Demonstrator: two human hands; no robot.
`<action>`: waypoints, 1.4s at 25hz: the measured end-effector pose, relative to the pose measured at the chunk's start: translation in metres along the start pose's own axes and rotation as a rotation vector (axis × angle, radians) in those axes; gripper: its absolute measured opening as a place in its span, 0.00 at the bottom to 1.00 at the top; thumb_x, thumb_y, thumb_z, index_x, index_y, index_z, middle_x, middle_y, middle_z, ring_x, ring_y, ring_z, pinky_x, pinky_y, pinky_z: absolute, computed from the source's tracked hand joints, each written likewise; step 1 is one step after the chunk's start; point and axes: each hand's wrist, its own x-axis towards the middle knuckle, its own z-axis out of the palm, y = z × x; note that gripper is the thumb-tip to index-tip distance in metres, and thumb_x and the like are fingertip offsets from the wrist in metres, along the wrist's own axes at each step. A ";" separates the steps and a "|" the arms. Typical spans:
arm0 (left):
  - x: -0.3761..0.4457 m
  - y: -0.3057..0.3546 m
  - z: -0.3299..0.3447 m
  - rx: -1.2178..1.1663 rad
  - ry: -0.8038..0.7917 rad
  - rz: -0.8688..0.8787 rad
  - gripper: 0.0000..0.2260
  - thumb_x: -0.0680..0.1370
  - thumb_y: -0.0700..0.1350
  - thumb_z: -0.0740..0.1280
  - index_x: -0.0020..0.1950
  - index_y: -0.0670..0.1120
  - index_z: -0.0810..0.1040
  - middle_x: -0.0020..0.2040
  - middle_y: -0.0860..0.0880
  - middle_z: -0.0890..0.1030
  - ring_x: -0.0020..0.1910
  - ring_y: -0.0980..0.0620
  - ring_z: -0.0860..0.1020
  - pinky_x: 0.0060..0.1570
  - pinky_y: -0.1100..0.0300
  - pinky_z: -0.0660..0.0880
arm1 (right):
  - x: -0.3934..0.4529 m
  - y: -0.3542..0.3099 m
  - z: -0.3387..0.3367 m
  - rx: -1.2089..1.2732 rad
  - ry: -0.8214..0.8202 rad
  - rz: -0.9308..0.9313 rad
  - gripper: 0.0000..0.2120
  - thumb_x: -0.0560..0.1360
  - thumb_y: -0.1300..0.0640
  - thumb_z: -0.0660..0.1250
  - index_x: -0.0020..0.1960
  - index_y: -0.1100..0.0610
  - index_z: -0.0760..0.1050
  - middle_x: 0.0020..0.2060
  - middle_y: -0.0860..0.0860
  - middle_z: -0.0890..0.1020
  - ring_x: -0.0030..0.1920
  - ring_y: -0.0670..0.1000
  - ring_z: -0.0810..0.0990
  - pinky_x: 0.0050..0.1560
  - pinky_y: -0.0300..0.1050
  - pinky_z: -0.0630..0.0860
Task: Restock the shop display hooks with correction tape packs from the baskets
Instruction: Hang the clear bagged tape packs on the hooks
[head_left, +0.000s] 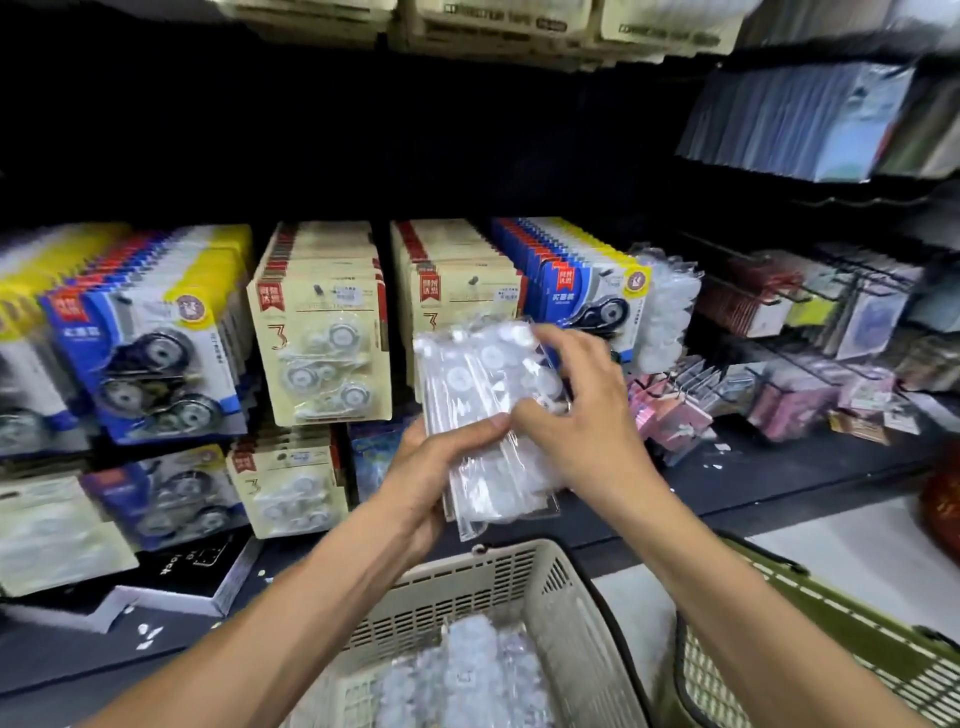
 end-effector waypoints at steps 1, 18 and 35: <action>0.004 0.006 0.001 0.006 -0.006 0.018 0.31 0.64 0.39 0.79 0.67 0.41 0.78 0.55 0.40 0.86 0.53 0.40 0.85 0.49 0.45 0.84 | 0.006 0.004 -0.009 0.059 -0.041 0.113 0.31 0.71 0.48 0.75 0.71 0.45 0.68 0.64 0.46 0.74 0.61 0.48 0.73 0.60 0.50 0.73; 0.042 -0.012 0.031 0.021 0.079 -0.061 0.17 0.72 0.38 0.75 0.61 0.42 0.80 0.50 0.41 0.87 0.49 0.40 0.86 0.47 0.48 0.83 | 0.061 0.111 -0.084 0.941 0.378 0.464 0.08 0.84 0.56 0.60 0.56 0.60 0.73 0.43 0.57 0.82 0.35 0.53 0.83 0.36 0.43 0.84; 0.054 -0.037 0.041 0.087 0.079 -0.097 0.17 0.72 0.38 0.76 0.60 0.44 0.79 0.48 0.42 0.87 0.46 0.42 0.86 0.42 0.51 0.82 | 0.069 0.160 -0.116 0.912 0.568 0.571 0.08 0.83 0.56 0.62 0.57 0.61 0.71 0.45 0.59 0.80 0.37 0.56 0.81 0.33 0.45 0.83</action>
